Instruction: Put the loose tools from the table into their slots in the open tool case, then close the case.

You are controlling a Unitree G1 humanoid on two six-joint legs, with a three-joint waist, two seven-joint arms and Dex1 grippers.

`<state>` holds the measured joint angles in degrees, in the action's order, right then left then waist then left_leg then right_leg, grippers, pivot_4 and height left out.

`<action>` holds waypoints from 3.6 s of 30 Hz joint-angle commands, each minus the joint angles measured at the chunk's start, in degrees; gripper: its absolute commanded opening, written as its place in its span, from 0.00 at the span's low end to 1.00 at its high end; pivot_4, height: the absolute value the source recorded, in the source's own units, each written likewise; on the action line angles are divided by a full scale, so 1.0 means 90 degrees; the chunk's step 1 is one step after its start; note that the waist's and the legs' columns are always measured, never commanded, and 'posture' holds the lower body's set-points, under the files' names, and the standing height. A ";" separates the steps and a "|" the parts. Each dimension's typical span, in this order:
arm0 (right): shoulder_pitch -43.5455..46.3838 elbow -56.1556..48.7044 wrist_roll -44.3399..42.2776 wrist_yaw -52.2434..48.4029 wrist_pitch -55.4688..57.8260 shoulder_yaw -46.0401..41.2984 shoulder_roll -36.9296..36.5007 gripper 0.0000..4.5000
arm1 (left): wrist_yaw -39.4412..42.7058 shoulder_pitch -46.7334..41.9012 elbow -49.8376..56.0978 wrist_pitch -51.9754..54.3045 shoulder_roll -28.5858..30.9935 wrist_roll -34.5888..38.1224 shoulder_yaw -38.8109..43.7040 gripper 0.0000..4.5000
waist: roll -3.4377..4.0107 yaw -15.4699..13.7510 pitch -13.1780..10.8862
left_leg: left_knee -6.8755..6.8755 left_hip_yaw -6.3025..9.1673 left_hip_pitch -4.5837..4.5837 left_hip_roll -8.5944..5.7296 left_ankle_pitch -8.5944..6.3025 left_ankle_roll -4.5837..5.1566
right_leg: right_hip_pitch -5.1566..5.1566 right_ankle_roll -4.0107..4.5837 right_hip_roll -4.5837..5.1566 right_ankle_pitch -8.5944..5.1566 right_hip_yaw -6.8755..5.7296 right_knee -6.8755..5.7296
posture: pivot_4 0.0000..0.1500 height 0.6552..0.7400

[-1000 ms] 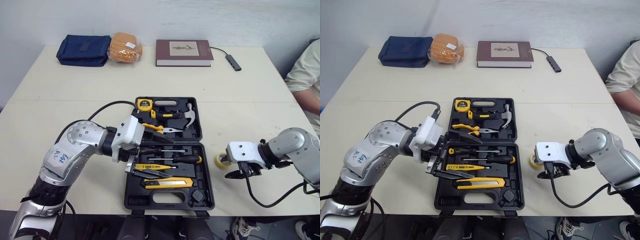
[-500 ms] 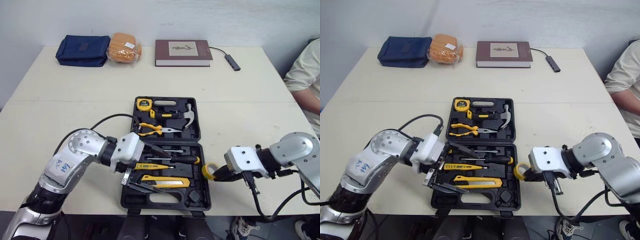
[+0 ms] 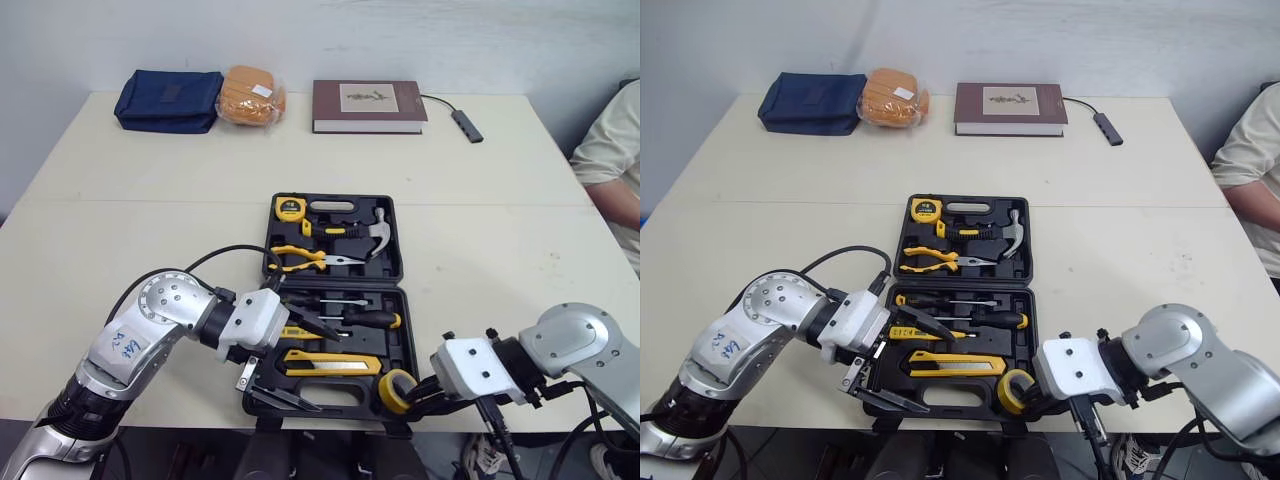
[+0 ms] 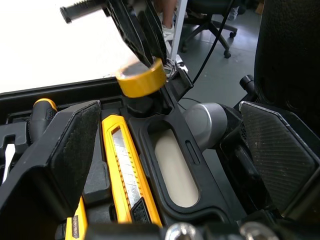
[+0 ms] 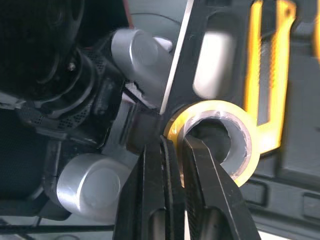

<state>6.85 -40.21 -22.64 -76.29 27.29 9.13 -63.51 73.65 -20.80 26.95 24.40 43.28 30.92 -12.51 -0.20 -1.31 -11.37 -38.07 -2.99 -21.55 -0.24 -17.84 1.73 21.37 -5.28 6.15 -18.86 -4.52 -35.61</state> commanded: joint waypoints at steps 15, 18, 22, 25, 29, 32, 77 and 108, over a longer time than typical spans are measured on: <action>0.0047 0.0269 0.0466 0.0156 -0.0442 0.0603 0.0317 0.09 | 0.0160 -0.0118 0.0197 0.0090 0.0002 0.0075 -0.0051 1.00 | -0.0020 0.0022 0.0012 | 0.0001 0.0006 0.0027 0.0004 -0.0003 -0.0005 | -0.0027 0.0004 -0.0003 -0.0002 -0.0001 0.0003 | 1.00 1.00; 0.0075 -0.0002 -0.0099 0.0085 -0.0243 0.0210 0.0271 0.37 | 0.0157 -0.0153 0.0155 0.0061 -0.0017 0.0042 -0.0061 1.00 | -0.0020 0.0009 0.0011 | 0.0001 0.0007 0.0025 0.0004 -0.0004 -0.0004 | -0.0026 0.0004 -0.0002 -0.0002 -0.0002 0.0004 | 1.00 1.00; -0.0003 -0.0028 -0.0636 0.0123 -0.0318 -0.0291 0.0392 0.71 | 0.0177 -0.0182 0.0090 0.0017 -0.0021 0.0020 -0.0059 1.00 | -0.0021 0.0001 0.0010 | 0.0001 0.0010 0.0023 0.0004 -0.0005 -0.0001 | -0.0028 0.0004 -0.0001 -0.0002 -0.0004 0.0008 | 1.00 1.00; -0.0260 0.0331 -0.0553 0.0147 -0.0727 -0.0356 0.0614 0.71 | 0.0190 -0.0186 0.0061 -0.0013 -0.0031 0.0003 -0.0070 1.00 | -0.0021 0.0000 0.0010 | 0.0001 0.0013 0.0024 0.0004 -0.0006 -0.0001 | -0.0031 0.0004 -0.0001 -0.0002 -0.0007 0.0009 | 1.00 1.00; -0.0449 0.0955 -0.0441 0.0267 -0.1254 -0.0173 0.1286 0.41 | 0.0202 -0.0194 0.0019 -0.0047 -0.0041 -0.0019 -0.0078 1.00 | -0.0021 0.0002 0.0010 | -0.0001 0.0012 0.0024 0.0002 -0.0006 0.0001 | -0.0033 0.0004 0.0000 -0.0002 -0.0007 0.0008 | 1.00 1.00; -0.0529 0.1251 -0.0432 0.0240 -0.1491 -0.0083 0.1607 0.06 | 0.0205 -0.0203 0.0015 -0.0037 -0.0032 -0.0016 -0.0069 1.00 | -0.0020 0.0010 0.0010 | 0.0000 0.0011 0.0025 0.0003 -0.0006 0.0001 | -0.0033 0.0004 -0.0001 -0.0002 -0.0008 0.0006 | 1.00 1.00; 0.0158 0.3110 -0.0270 0.2176 -0.0493 -0.1669 0.1366 0.00 | -0.1278 0.1065 -0.2174 -0.0669 0.0678 -0.0959 0.2149 0.87 | -0.0005 0.0014 0.0002 | 0.0010 0.0051 0.0028 0.0001 -0.0025 -0.0002 | -0.0051 0.0009 0.0012 -0.0005 -0.0034 0.0036 | 1.00 1.00; 0.1833 0.4100 0.1457 0.2526 -0.0451 -0.0025 0.2668 0.00 | -0.2046 -0.0652 -0.3786 -0.0716 -0.1310 -0.2298 0.0623 0.01 | -0.0009 -0.0005 0.0004 | -0.0007 0.0005 -0.0005 -0.0007 -0.0008 0.0003 | 0.0006 0.0000 0.0014 0.0000 -0.0024 -0.0035 | 1.00 1.00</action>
<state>22.78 -1.62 -9.12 -53.15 23.85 8.14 -40.64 55.08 -25.67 -9.77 18.30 33.34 10.13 -4.58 -0.29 -1.36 -11.34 -38.14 -2.95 -21.59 -0.31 -17.90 1.75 21.42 -5.28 6.27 -18.86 -4.74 -35.92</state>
